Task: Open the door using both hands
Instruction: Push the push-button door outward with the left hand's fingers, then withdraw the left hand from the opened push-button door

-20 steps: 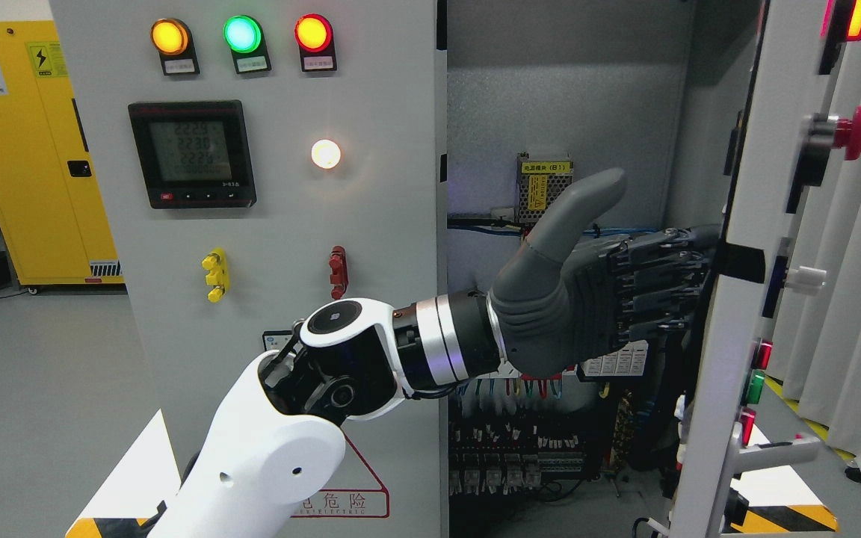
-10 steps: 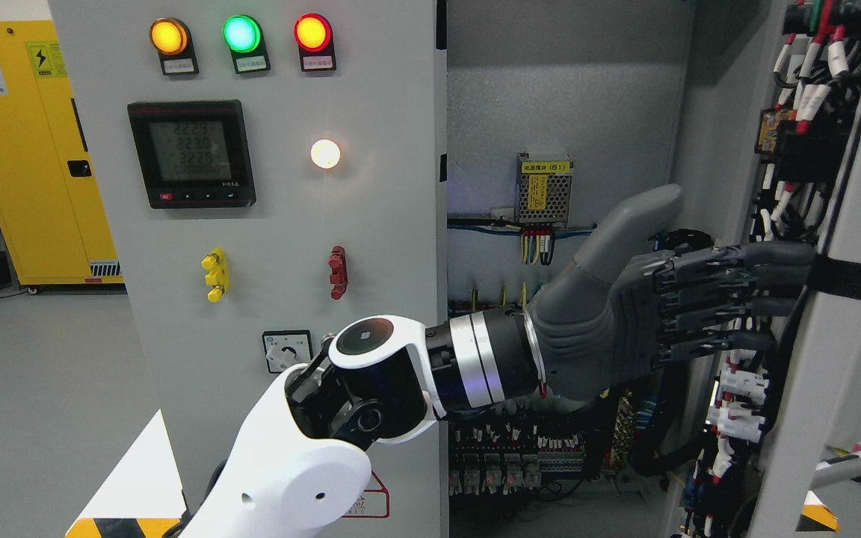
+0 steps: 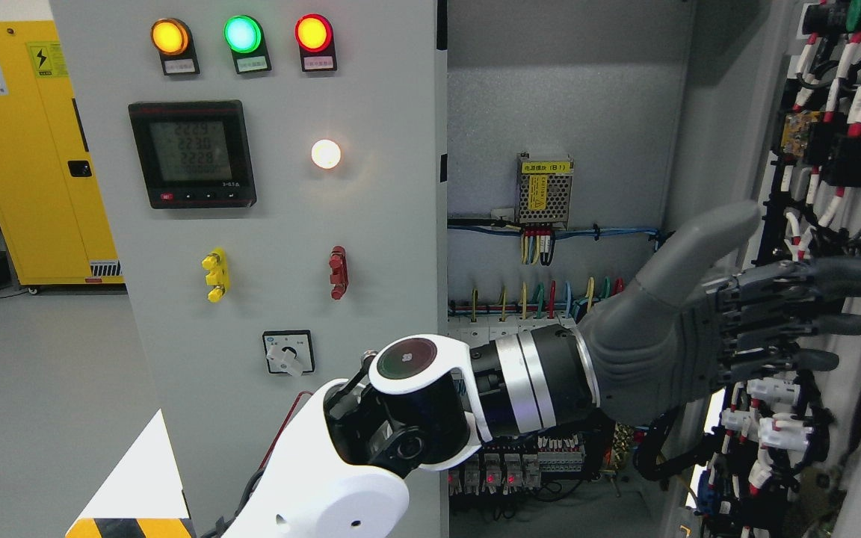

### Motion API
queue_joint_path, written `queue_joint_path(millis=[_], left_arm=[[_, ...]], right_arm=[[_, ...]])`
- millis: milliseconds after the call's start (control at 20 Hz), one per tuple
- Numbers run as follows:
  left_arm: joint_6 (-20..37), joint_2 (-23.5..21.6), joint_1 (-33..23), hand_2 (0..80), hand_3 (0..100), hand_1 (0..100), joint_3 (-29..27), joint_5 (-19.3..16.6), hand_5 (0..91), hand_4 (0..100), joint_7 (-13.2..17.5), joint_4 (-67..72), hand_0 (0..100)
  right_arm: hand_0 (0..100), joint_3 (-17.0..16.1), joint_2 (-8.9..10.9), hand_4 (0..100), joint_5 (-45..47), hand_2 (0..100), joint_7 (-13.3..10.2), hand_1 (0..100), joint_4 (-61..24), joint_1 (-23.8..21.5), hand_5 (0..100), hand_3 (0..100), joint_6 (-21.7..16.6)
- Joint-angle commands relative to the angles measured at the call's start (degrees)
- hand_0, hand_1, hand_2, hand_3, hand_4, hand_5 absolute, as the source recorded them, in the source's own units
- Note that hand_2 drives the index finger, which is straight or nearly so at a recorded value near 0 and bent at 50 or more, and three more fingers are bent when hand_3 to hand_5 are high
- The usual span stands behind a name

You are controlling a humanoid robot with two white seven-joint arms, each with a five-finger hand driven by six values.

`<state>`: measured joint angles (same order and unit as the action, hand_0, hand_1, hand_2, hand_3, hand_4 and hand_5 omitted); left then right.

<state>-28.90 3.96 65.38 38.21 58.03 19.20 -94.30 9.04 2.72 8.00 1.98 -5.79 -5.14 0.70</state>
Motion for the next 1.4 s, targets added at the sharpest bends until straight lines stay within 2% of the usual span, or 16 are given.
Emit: queue_joint_path(millis=[0, 100, 200, 300, 1101, 1352], left_arm=[[0.25, 6.59, -0.17, 0.0, 0, 0, 4.41, -2.74, 0.0, 0, 0.05, 0.43, 0], [1.56, 6.68, -0.34, 0.0, 0, 0, 5.29, -2.92, 0.0, 0, -2.05, 0.61, 0], [3.06, 6.68, -0.34, 0.0, 0, 0, 6.25, -3.45, 0.0, 0, -6.17, 0.7, 0], [3.24, 6.68, -0.34, 0.0, 0, 0, 6.78, -3.63, 0.0, 0, -7.77, 0.7, 0], [7.45, 6.59, 1.14, 0.0, 0, 0, 10.39, -2.4, 0.0, 0, -7.78, 4.03, 0], [11.14, 6.59, 4.4, 0.0, 0, 0, 13.37, 0.24, 0.0, 0, -7.78, 7.11, 0]], right_arm=[[20, 0.01, 0.09, 0, 0.0, 0, 0.04, 12, 0.07, 0.04, 0, 0, 0.01], [20, -0.08, 0.09, 0, 0.0, 0, -0.05, 12, -0.01, 0.04, 0, 0, 0.01], [20, 0.01, 0.09, 0, 0.0, 0, 0.04, 12, -0.01, 0.04, 0, 0, 0.01], [20, 0.01, 0.0, 0, 0.0, 0, 0.04, 12, -0.01, 0.04, 0, 0, 0.01], [20, -0.08, 0.0, 0, 0.0, 0, 0.04, 12, -0.01, -0.05, 0, 0, 0.01], [20, -0.08, 0.09, 0, 0.0, 0, -0.05, 12, -0.01, 0.04, 0, 0, 0.01]])
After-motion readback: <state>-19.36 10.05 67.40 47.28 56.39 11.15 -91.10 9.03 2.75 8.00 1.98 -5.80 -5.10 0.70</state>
